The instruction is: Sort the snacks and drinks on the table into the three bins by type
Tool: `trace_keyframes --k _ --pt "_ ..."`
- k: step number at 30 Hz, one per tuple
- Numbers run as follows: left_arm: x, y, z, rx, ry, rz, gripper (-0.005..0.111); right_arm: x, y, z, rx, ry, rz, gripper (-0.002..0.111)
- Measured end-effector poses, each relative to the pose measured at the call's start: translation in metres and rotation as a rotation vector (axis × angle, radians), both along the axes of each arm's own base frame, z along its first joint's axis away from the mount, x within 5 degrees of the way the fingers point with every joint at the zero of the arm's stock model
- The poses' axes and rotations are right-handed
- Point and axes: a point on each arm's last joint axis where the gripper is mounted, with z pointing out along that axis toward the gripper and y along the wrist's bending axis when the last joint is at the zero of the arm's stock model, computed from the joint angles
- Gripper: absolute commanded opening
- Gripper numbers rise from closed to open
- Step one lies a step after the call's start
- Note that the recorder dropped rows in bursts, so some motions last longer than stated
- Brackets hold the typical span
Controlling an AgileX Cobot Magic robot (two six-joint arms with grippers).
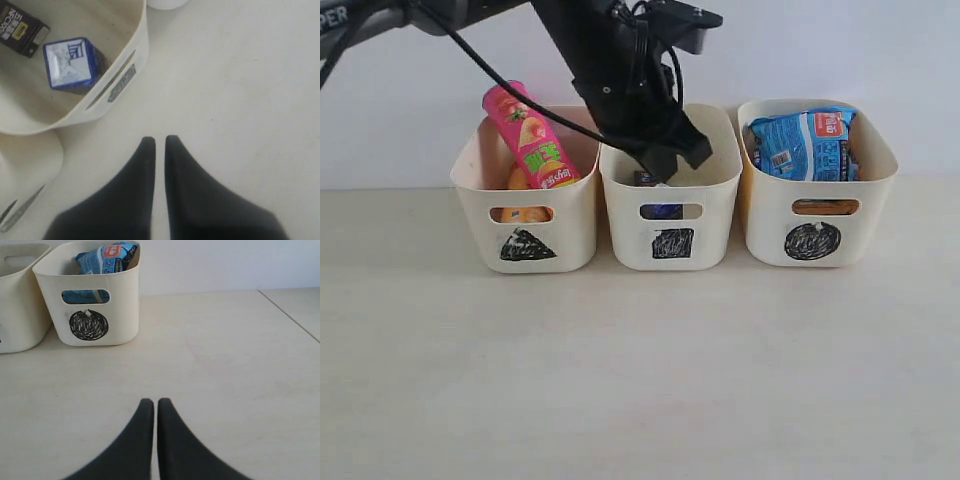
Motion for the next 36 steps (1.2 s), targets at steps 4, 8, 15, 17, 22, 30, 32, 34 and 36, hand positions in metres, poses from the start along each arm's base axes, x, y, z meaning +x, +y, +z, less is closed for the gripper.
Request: trace_keyframes --k 4,8,15,17,22,30,32,34,36 --pt "-0.014 0.013 0.009 0.016 0.019 0.040 0.004 0.000 0.000 0.000 0.000 0.000 0.000 0.000" --pt "-0.037 0.033 0.005 0.072 0.073 0.088 0.004 0.000 0.000 0.000 0.000 0.000 0.000 0.000" --pt "-0.097 0.079 -0.014 0.066 0.079 0.118 0.004 0.000 0.000 0.000 0.004 0.000 0.000 0.000" --pt "-0.115 0.091 -0.017 0.020 0.062 0.127 0.004 0.000 0.000 0.000 0.004 0.000 0.000 0.000" --pt "-0.149 0.115 -0.019 -0.030 0.034 0.138 0.004 0.000 0.000 0.000 0.004 0.000 0.000 0.000" --pt "-0.192 0.142 -0.017 -0.053 0.112 0.155 0.004 0.000 0.000 0.000 0.004 0.000 0.000 0.000" --pt "-0.198 0.146 -0.017 -0.076 0.091 0.158 0.004 0.000 0.000 0.000 0.004 0.000 0.000 0.000" --pt "-0.204 0.151 -0.017 -0.100 0.062 0.161 0.004 0.000 0.000 0.000 0.004 0.000 0.000 0.000" --pt "-0.210 0.155 -0.018 -0.126 0.030 0.162 0.004 0.000 0.000 0.000 0.004 0.000 0.000 0.000"
